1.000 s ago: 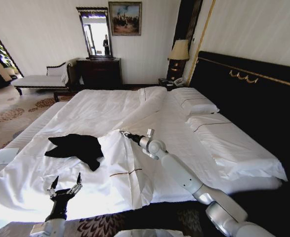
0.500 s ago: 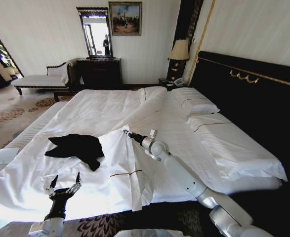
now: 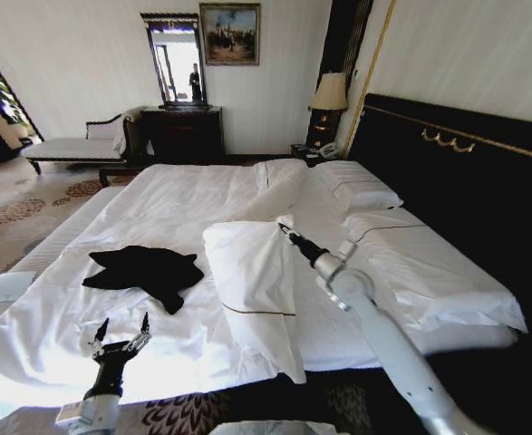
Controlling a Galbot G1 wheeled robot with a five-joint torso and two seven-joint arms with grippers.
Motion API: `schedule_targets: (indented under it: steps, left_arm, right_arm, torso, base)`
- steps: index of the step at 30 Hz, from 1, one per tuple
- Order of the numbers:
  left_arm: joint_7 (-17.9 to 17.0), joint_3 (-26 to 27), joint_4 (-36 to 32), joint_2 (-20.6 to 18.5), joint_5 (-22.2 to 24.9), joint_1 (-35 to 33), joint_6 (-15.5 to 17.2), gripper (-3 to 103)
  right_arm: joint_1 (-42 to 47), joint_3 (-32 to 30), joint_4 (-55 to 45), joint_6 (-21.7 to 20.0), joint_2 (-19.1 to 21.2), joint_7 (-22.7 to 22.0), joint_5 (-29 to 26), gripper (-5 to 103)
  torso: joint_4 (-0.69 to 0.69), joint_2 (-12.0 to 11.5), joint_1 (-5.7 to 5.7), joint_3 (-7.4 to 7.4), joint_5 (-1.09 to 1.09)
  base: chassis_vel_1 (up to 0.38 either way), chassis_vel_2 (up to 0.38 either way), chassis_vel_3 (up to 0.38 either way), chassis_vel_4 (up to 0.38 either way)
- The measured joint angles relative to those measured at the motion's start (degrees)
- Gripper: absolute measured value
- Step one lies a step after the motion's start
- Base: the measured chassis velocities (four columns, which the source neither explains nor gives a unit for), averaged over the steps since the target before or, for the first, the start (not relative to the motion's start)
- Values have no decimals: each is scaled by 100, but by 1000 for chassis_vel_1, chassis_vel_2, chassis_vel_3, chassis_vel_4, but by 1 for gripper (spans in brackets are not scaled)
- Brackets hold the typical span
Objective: Fold the clothes on the bed.
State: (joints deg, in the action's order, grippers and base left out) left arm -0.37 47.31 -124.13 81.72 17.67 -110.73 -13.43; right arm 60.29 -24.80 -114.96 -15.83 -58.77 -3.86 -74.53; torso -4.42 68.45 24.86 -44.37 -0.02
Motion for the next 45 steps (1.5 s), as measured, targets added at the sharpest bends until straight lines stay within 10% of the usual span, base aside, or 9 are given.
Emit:
schedule_targets:
  steps: [14, 24, 35, 45]
  left_arm:
    - [2, -100, 69, -55, 162, 128, -39, 100]
    - [-9, -192, 261, -87, 257, 315, -49, 100]
    - [-57, -72, 449, -2, 511, 374, -173, 100]
    - [-63, -64, 582, 7, 630, 453, -172, 100]
  right_arm:
    - [2088, -2780, -1734, 24, -584, -800, -217, 0]
    - [3694, -4569, -2906, -248, -1533, -2941, -296, 0]
    - [4543, -4106, -2870, -233, -1849, -4382, 629, 0]
    - [4859, -3322, -2727, 333, -2169, -3992, 1540, 0]
  torso:
    - [2, 1, 0, 0, 0]
    - [-1, 1, 0, 1, -3]
    - [-1, 0, 1, 0, -4]
    - [4, 0, 1, 0, -5]
  base:
    - [0, 0, 0, 0]
    - [0, 0, 0, 0]
    - [0, 0, 0, 0]
    - [0, 0, 0, 0]
